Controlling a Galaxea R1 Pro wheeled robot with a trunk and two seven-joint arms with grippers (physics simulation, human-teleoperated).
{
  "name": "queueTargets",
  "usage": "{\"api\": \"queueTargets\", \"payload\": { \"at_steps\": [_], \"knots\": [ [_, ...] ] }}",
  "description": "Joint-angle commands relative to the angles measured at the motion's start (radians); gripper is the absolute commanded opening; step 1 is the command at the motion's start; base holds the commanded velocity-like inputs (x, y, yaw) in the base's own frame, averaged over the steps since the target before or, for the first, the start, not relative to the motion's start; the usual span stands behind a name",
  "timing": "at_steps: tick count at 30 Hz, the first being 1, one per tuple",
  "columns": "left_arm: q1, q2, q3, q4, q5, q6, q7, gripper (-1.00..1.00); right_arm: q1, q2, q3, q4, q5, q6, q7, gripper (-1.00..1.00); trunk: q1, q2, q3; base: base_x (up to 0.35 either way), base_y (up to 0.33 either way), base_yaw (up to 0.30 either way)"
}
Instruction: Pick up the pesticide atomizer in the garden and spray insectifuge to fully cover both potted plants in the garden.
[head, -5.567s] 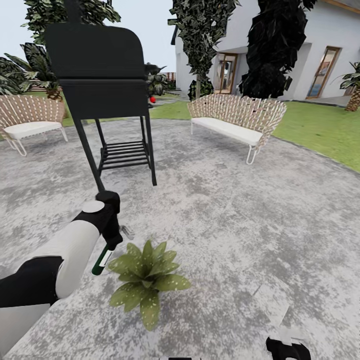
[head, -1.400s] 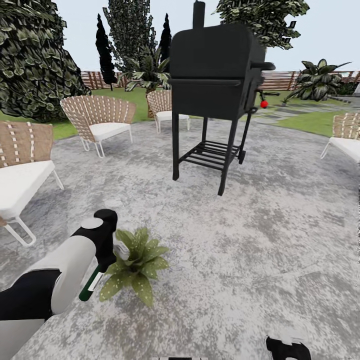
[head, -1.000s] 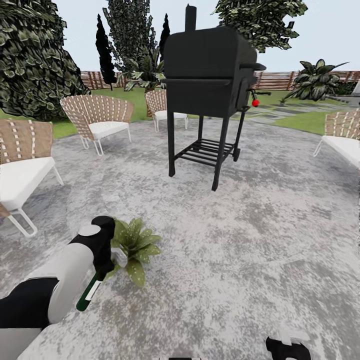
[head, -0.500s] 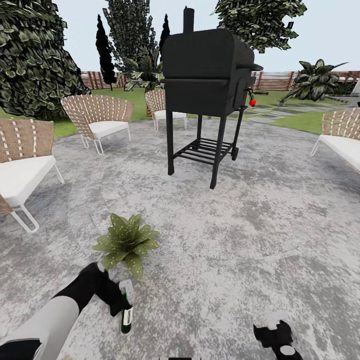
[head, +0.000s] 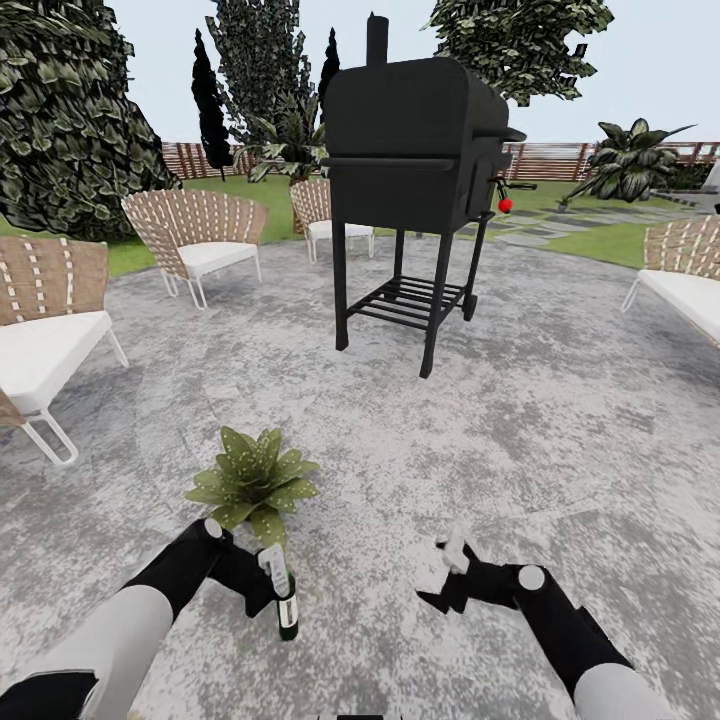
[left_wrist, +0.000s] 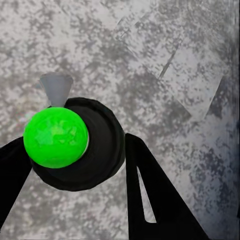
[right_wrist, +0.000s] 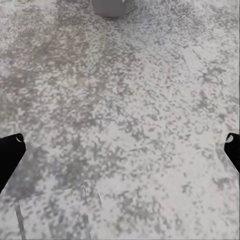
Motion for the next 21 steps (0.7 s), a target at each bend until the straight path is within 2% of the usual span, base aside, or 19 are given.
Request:
{"api": "queueTargets", "payload": {
  "at_steps": [1, 3, 5, 7, 8, 10, 14, 16, 18, 21],
  "knots": [
    [0.0, -0.004, 0.002, -0.005, -0.005, 0.009, -0.012, -1.0, -0.002, 0.001, -0.001, -0.027, 0.011, -0.008, 0.034, 1.0, 0.0, 0.0, -0.001, 0.0, 0.0, 0.0],
    [0.0, -0.006, -0.005, -0.009, -0.007, 0.009, -0.025, -1.0, -0.003, 0.003, 0.0, -0.047, 0.009, -0.009, 0.065, 1.0, 0.0, 0.0, -0.001, 0.0, 0.0, 0.0],
    [0.001, -0.006, -0.046, -0.01, -0.007, 0.009, -0.031, -1.0, -0.003, 0.006, 0.001, -0.054, 0.009, -0.008, 0.075, 1.0, 0.0, 0.0, -0.001, 0.0, 0.0, 0.0],
    [0.006, -0.006, -0.113, -0.011, -0.006, 0.01, -0.032, -1.0, -0.003, 0.011, 0.003, -0.057, 0.008, -0.007, 0.084, 1.0, 0.0, 0.0, -0.001, 0.0, 0.0, 0.0],
    [0.006, -0.006, -0.127, -0.011, -0.006, 0.01, -0.032, -1.0, -0.003, 0.013, 0.003, -0.057, 0.008, -0.007, 0.094, -1.0, 0.0, 0.0, -0.001, 0.0, 0.0, 0.0],
    [0.007, -0.008, -0.138, -0.012, -0.005, 0.01, -0.032, -1.0, -0.003, 0.018, 0.003, -0.057, 0.008, -0.008, 0.116, -1.0, 0.0, 0.0, -0.001, 0.0, 0.0, 0.0],
    [0.009, -0.029, -0.146, -0.012, -0.008, 0.01, -0.032, -1.0, -0.003, 0.031, 0.004, -0.058, 0.008, -0.008, 0.154, -1.0, 0.0, 0.0, -0.001, 0.0, 0.0, 0.0],
    [0.009, -0.042, -0.147, -0.012, -0.009, 0.011, -0.028, -1.0, -0.003, 0.063, 0.005, -0.059, 0.01, -0.008, 0.187, -1.0, 0.0, 0.0, -0.001, 0.0, 0.0, 0.0],
    [0.009, -0.064, -0.158, -0.013, -0.025, 0.011, -0.024, -1.0, -0.003, 0.093, 0.008, -0.059, 0.011, -0.008, 0.198, -1.0, 0.0, 0.0, -0.001, 0.0, 0.0, 0.0],
    [0.007, -0.095, -0.172, -0.015, -0.041, 0.011, -0.02, -1.0, -0.003, 0.113, 0.074, -0.061, 0.011, -0.006, 0.201, -1.0, 0.0, 0.0, -0.001, 0.0, 0.0, 0.0]
  ]
}}
